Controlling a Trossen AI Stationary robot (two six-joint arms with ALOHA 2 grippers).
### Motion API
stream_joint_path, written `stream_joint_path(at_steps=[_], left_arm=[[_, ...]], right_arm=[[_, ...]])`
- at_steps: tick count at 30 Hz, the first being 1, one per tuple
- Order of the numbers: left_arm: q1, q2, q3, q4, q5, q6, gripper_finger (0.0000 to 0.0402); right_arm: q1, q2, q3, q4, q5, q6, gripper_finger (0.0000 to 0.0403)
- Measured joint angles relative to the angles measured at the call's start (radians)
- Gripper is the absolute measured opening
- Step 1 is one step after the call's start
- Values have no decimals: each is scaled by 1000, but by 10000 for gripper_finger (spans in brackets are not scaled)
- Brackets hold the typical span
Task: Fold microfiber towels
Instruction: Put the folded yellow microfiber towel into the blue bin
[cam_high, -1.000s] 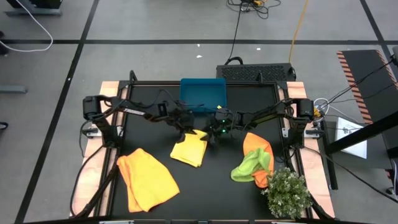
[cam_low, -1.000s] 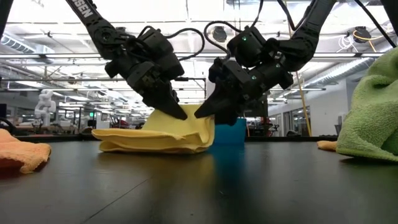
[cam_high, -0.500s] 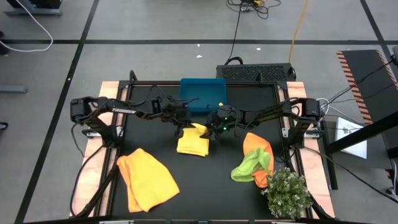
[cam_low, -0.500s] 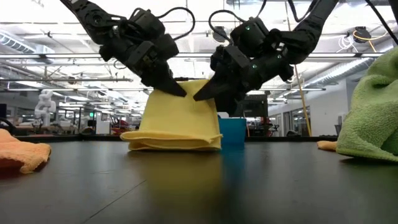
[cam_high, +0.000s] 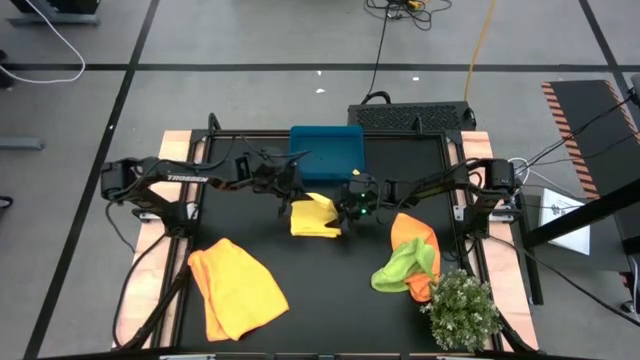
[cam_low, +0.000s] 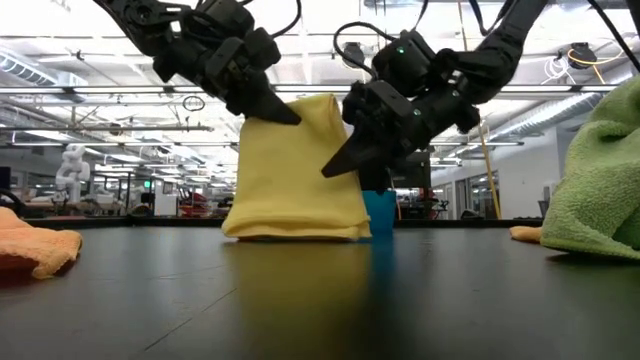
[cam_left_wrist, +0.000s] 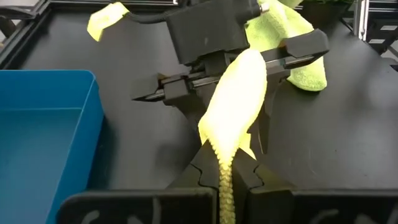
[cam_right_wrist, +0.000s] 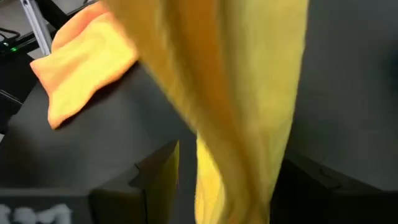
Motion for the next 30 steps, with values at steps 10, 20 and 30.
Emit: stream_joint_path(at_steps=[10,20,30], left_arm=[[-1,0,0,53,-16,-43,2],[-1,0,0,124,-16,-90,3],[0,-85,0,119,-17,-112,2]], right_arm=[[0,1,-195,385,-2,100,189],[0,1,-200,379,0,86,155],[-16,-23,-201,364,-4,31,16]])
